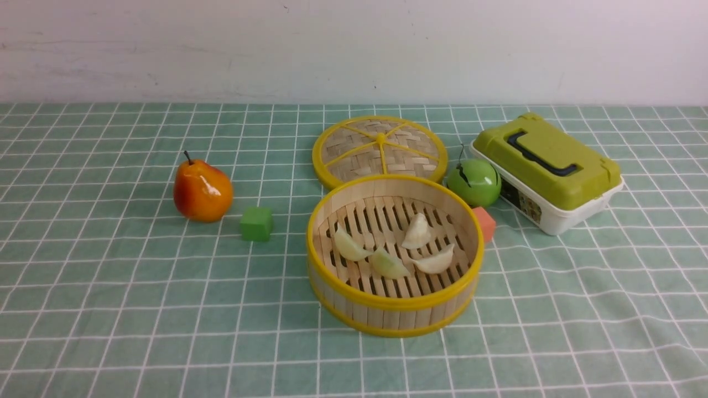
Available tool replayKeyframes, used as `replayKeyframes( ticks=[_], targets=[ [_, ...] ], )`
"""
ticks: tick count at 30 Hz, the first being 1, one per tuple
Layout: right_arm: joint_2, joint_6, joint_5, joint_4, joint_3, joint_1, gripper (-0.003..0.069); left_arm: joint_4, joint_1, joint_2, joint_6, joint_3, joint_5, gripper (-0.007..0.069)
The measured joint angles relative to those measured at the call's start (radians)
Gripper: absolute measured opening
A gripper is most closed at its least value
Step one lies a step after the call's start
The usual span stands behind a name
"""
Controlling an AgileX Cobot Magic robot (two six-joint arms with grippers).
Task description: Put the dumplings into the steamer on the table with the blue tablecloth.
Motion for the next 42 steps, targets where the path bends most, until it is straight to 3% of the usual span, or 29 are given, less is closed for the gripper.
replayKeyframes(
  ticks=[6, 15, 42],
  targets=[
    [0.0, 0.0, 0.0, 0.0, 0.0, 0.0, 0.0012, -0.018, 0.037, -0.011, 0.003, 0.003, 0.123, -0.0014],
    [0.0, 0.0, 0.0, 0.0, 0.0, 0.0, 0.0023, -0.024, 0.078, -0.011, 0.074, 0.003, 0.125, -0.0014],
    [0.0, 0.0, 0.0, 0.001, 0.0, 0.0, 0.0063, -0.036, 0.08, -0.011, 0.078, 0.003, 0.109, -0.0014]
  ],
)
